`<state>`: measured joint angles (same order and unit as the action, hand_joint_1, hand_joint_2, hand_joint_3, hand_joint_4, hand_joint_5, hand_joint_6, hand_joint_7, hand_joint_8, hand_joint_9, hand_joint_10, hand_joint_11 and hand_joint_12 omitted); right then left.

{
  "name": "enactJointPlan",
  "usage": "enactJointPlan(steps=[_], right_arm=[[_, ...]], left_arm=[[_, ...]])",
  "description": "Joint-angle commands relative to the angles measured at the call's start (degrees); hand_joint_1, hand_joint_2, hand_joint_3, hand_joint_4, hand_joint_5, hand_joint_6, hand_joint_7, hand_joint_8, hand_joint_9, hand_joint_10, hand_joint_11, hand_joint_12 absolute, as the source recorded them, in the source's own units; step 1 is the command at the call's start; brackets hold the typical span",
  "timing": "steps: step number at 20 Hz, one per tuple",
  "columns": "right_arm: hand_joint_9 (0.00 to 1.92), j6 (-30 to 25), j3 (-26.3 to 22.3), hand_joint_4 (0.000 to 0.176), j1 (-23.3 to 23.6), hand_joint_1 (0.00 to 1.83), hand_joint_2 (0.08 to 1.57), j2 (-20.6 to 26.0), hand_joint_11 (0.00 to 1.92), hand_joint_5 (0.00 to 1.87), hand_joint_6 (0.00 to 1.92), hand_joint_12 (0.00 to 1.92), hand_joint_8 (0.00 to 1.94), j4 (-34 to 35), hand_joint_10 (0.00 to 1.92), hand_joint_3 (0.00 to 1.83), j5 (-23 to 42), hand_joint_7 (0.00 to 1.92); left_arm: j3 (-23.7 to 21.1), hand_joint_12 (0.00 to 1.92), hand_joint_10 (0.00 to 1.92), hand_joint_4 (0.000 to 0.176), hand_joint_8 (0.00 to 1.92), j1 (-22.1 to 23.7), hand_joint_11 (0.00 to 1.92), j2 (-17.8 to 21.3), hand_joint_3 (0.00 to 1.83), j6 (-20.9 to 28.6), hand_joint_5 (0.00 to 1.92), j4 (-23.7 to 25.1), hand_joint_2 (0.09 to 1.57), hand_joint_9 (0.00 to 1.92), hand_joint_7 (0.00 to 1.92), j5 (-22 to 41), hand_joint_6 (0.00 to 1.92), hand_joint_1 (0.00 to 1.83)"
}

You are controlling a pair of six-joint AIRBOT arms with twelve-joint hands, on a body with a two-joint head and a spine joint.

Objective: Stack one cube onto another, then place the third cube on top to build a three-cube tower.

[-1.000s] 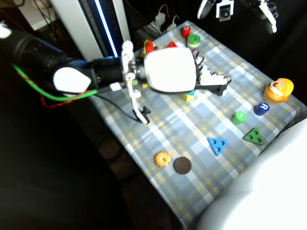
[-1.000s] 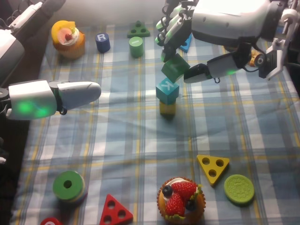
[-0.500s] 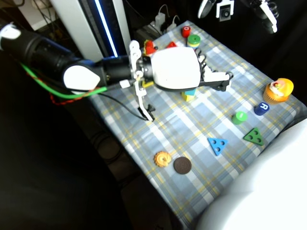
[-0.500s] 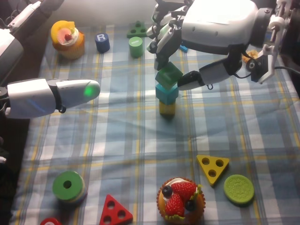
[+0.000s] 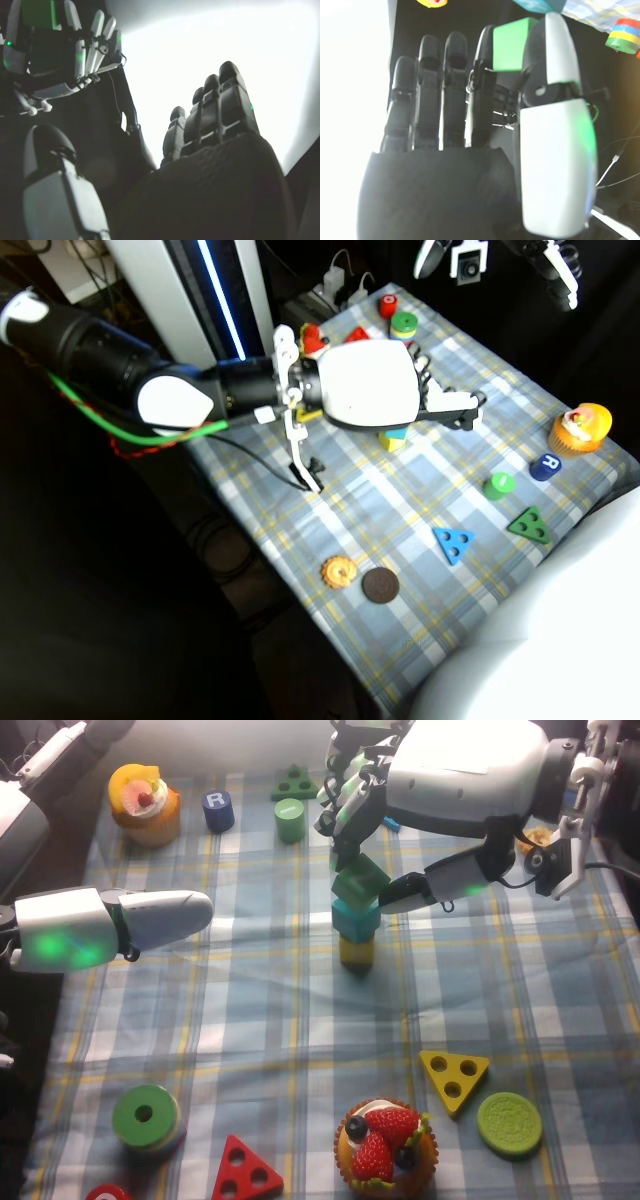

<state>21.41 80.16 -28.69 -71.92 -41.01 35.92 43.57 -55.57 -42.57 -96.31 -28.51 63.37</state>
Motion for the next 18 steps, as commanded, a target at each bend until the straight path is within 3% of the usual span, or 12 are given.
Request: enactJointPlan(steps=[1, 12, 18], right_arm=[[0.63, -0.2, 0.2, 0.000, 1.1, 1.18, 1.06, -0.4, 0.00, 1.11, 0.76, 1.02, 0.00, 2.1, 0.00, 0.00, 5.0, 0.81], [0.61, -0.4, 0.3, 0.000, 0.9, 1.18, 1.05, -0.6, 0.04, 1.11, 0.75, 0.96, 0.00, 1.8, 0.00, 0.00, 4.6, 0.79], [0.61, -0.6, 0.4, 0.000, 0.9, 1.17, 1.08, -0.5, 0.06, 1.04, 0.86, 0.93, 0.00, 1.6, 0.00, 0.00, 4.6, 0.76]], left_arm=[[0.3, 0.10, 0.00, 0.173, 0.00, 0.7, 0.06, 0.1, 0.00, 0.6, 0.00, 1.4, 0.78, 0.04, 0.00, 6.2, 0.00, 0.68], [0.6, 0.13, 0.00, 0.176, 0.00, 0.7, 0.05, 0.0, 0.00, 0.9, 0.00, 1.5, 0.78, 0.04, 0.01, 6.0, 0.00, 0.66], [0.6, 0.16, 0.00, 0.176, 0.00, 0.7, 0.04, -0.1, 0.00, 1.0, 0.00, 1.5, 0.78, 0.04, 0.01, 6.0, 0.00, 0.66]])
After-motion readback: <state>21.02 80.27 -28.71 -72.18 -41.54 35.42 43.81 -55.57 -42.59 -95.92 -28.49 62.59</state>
